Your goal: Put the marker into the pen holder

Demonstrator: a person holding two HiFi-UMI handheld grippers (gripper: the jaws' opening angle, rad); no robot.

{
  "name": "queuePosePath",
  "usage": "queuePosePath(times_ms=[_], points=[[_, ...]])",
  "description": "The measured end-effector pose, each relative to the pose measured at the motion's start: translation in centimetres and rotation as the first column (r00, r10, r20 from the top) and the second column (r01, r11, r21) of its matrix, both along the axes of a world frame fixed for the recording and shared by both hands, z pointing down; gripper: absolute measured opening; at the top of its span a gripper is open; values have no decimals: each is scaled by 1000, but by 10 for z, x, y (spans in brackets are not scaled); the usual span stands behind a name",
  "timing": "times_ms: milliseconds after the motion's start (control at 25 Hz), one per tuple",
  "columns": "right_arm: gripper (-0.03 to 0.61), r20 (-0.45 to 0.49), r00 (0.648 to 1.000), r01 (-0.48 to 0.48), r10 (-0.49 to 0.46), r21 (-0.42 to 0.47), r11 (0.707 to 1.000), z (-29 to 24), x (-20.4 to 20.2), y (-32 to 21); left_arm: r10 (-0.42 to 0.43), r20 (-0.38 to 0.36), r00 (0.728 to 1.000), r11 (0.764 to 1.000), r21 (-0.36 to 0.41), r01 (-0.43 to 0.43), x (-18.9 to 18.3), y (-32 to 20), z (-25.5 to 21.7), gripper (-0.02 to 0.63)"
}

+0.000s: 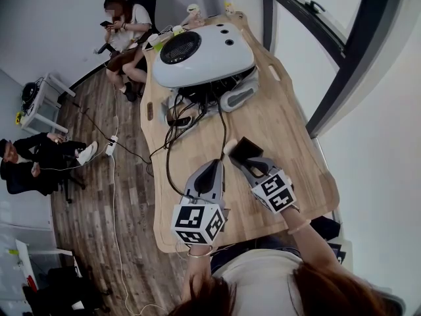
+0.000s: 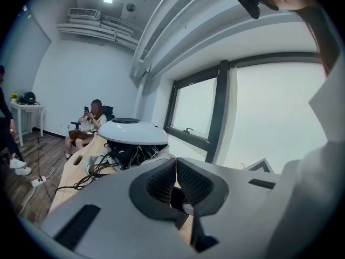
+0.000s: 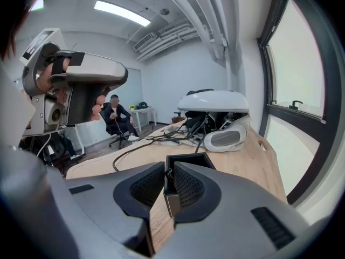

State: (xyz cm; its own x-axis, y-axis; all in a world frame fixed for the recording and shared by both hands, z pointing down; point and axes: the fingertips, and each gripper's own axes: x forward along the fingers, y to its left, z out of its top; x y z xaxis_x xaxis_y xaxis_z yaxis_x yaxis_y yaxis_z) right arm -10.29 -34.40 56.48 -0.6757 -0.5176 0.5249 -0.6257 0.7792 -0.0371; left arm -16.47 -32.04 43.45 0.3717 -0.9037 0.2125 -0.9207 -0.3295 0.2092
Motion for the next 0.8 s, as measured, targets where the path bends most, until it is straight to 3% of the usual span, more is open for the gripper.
queuePosePath(times_ms=[800], points=[[84,39,999,-5,3,27,1000,-21,2,3,-4,4,1000,1000,8,4,2,12,-5,21]])
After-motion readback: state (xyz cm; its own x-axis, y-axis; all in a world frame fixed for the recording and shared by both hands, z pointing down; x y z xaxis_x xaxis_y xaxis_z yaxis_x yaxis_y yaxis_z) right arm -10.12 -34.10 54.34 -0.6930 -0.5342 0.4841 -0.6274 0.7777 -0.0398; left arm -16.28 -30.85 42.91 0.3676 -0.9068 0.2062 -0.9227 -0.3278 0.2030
